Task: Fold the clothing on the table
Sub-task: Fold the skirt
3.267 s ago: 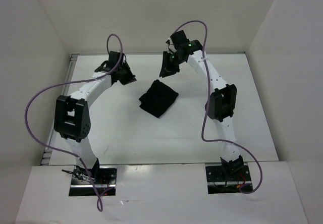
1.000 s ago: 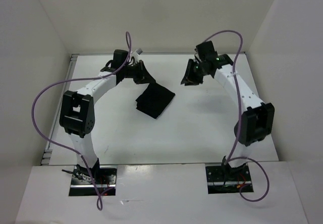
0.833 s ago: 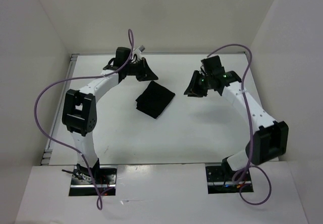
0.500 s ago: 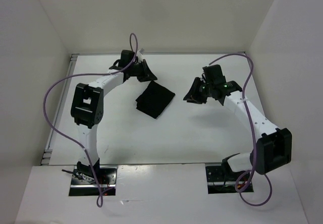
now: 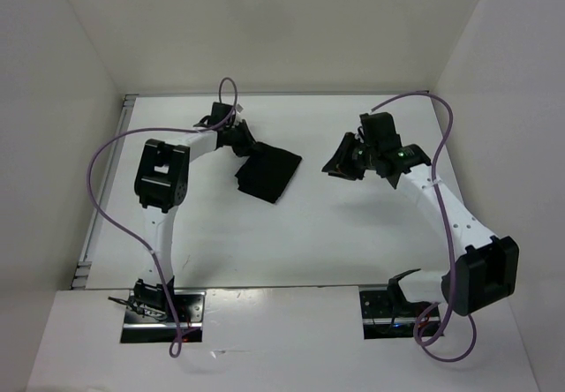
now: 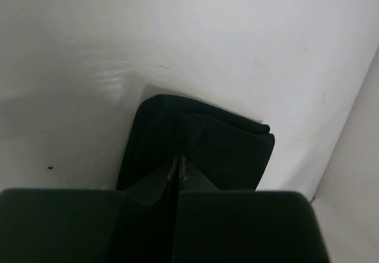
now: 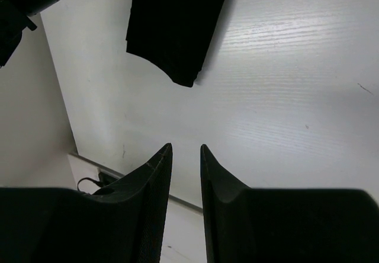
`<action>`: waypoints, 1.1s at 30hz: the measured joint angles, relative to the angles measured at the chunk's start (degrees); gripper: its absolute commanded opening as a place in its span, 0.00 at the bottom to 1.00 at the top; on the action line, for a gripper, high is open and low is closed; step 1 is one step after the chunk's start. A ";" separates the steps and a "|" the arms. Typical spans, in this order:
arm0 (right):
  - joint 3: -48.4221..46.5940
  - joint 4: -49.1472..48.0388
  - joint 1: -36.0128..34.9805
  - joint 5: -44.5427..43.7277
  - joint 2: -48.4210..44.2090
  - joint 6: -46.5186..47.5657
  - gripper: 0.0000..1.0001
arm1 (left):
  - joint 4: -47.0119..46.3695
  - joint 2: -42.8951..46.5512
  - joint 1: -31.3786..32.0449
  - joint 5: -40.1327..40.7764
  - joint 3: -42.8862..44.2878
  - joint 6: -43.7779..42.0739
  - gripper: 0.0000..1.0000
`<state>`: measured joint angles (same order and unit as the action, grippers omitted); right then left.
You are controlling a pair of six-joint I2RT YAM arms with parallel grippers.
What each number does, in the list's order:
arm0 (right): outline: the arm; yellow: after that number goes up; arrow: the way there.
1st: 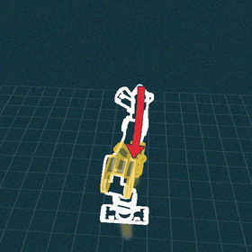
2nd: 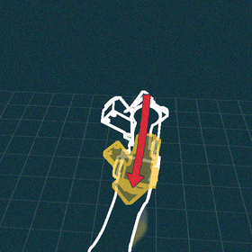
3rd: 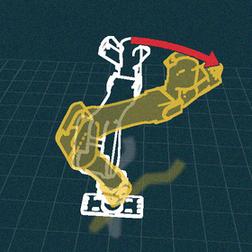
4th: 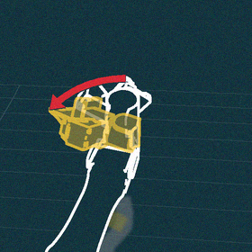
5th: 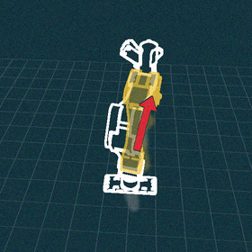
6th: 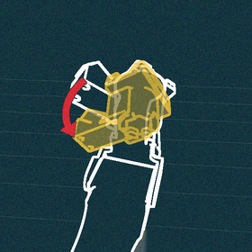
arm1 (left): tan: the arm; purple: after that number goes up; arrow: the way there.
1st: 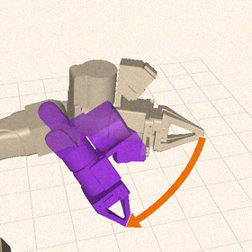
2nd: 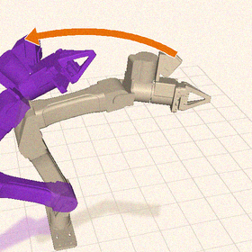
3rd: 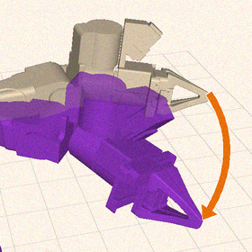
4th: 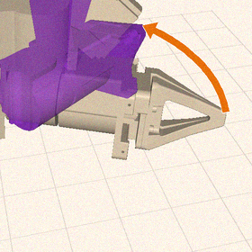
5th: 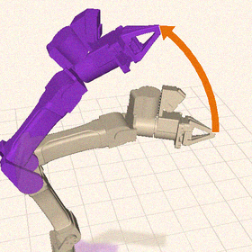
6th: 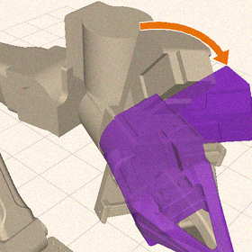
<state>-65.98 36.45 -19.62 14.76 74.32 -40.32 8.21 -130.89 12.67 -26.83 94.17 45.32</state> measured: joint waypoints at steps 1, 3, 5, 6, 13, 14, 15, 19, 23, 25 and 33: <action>0.00 0.00 0.00 0.00 -0.13 -0.13 0.31 | -0.13 -0.09 -0.24 -0.07 0.09 0.13 0.00; 0.09 0.04 0.00 -0.13 -0.94 -0.33 0.35 | -0.09 0.44 -0.50 -0.52 0.07 0.17 0.04; 0.20 0.04 -0.02 -0.52 -2.58 -0.31 0.38 | 0.20 2.51 -0.87 -1.44 -0.50 0.04 0.14; 0.28 0.07 0.00 -0.83 -3.65 -0.28 0.38 | 0.90 4.48 -0.98 -1.92 -1.03 -0.04 0.25; 1.05 0.20 1.14 -1.77 -10.73 0.52 0.41 | 4.07 29.27 -3.82 -2.80 -4.26 -5.14 0.50; 1.60 0.04 1.49 -1.97 -11.54 0.52 0.41 | 4.02 33.18 -4.72 -2.75 -5.97 -6.27 0.51; 2.32 -0.11 1.68 -2.10 -12.26 0.39 0.43 | 3.61 37.18 -5.51 -2.62 -8.57 -6.80 0.53; 6.03 -0.26 2.47 -2.05 -14.78 -0.59 0.44 | 4.61 48.37 -7.67 -1.31 -21.81 -9.16 0.57; 8.48 -0.26 3.54 -1.40 -15.41 -1.25 0.52 | 9.77 52.83 -7.32 0.37 -33.83 -9.90 0.58; 9.38 -0.31 3.87 -0.74 -15.43 -1.49 0.57 | 12.66 53.88 -7.21 1.29 -36.89 -10.71 0.58; 11.28 -0.31 4.13 0.87 -17.25 -1.42 0.75 | 13.53 59.25 -7.91 0.35 -38.23 -11.87 0.57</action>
<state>-54.70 36.14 -15.49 15.64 57.08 -41.74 21.74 -71.64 4.75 -26.48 55.94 33.45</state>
